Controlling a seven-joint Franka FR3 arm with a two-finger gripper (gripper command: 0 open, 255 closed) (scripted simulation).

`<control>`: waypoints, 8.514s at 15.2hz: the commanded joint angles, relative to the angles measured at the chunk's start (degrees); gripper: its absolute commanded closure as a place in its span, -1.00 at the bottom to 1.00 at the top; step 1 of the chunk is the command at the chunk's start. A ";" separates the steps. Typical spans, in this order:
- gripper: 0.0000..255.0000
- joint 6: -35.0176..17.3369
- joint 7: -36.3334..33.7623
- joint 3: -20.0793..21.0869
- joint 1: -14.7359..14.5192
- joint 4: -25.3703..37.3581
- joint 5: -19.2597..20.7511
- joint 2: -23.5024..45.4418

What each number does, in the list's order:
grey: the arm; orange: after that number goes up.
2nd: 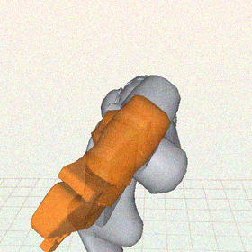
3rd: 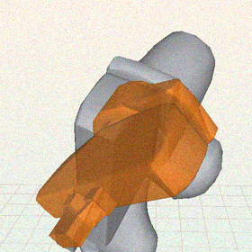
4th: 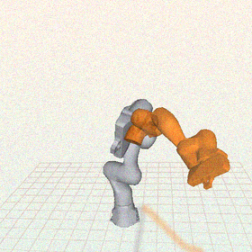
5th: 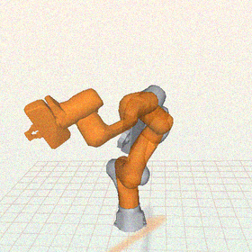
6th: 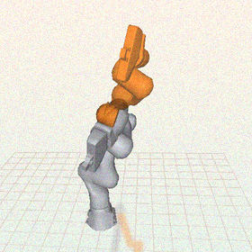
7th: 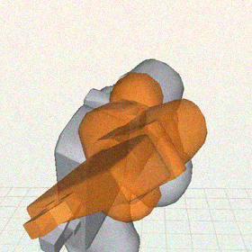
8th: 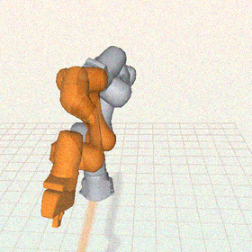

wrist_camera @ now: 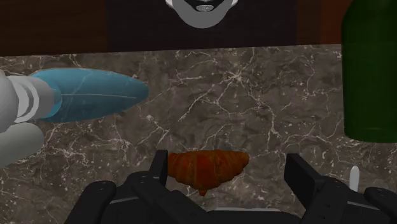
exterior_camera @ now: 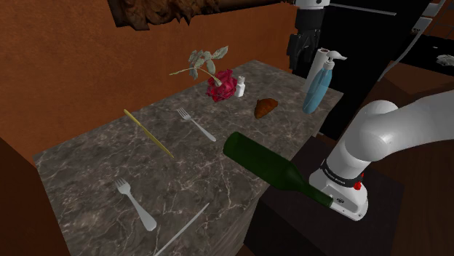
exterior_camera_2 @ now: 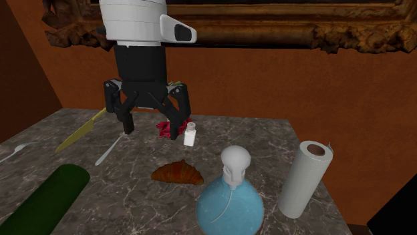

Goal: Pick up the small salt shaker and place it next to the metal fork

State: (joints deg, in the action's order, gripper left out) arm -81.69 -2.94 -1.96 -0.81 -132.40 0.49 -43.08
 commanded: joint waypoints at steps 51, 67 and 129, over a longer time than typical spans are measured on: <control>1.00 -33.74 28.71 -11.12 -5.59 11.91 -9.85 39.24; 1.00 -21.83 26.49 -11.04 -5.54 21.78 -8.66 36.95; 1.00 -32.36 -23.11 16.73 3.12 -8.61 17.27 22.52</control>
State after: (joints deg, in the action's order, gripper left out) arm -114.06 -26.05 14.77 2.31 -140.99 17.76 -20.56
